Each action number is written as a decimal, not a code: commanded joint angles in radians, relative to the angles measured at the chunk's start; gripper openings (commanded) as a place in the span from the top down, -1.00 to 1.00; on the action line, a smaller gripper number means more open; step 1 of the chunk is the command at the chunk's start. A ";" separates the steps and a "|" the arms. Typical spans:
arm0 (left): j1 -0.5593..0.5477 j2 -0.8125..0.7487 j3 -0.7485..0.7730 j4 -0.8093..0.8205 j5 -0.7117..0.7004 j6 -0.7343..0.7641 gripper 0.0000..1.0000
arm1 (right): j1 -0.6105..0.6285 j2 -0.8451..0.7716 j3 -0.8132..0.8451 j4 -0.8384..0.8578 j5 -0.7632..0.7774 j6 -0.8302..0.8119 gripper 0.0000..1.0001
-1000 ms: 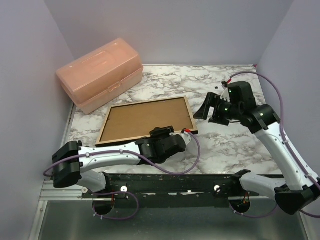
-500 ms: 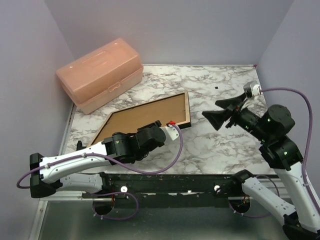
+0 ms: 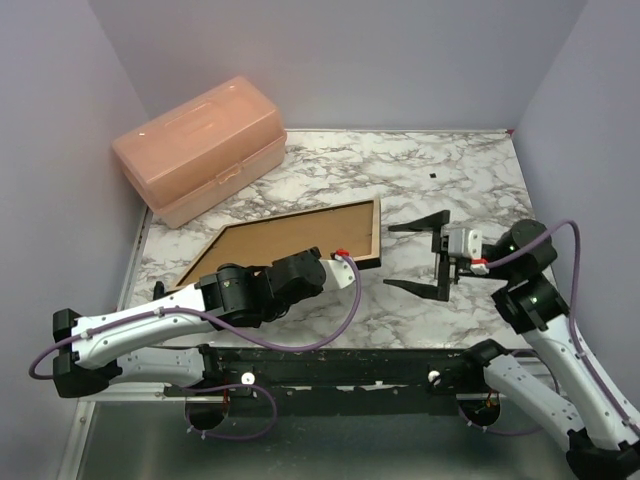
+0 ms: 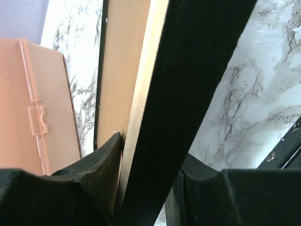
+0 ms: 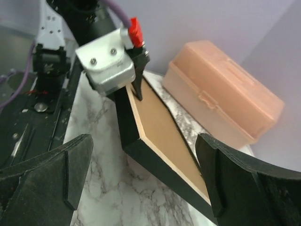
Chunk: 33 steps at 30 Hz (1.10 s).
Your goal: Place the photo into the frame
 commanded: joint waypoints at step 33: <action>0.001 -0.095 0.083 0.145 0.241 -0.204 -0.68 | 0.148 0.268 -0.117 0.523 -0.168 0.108 0.99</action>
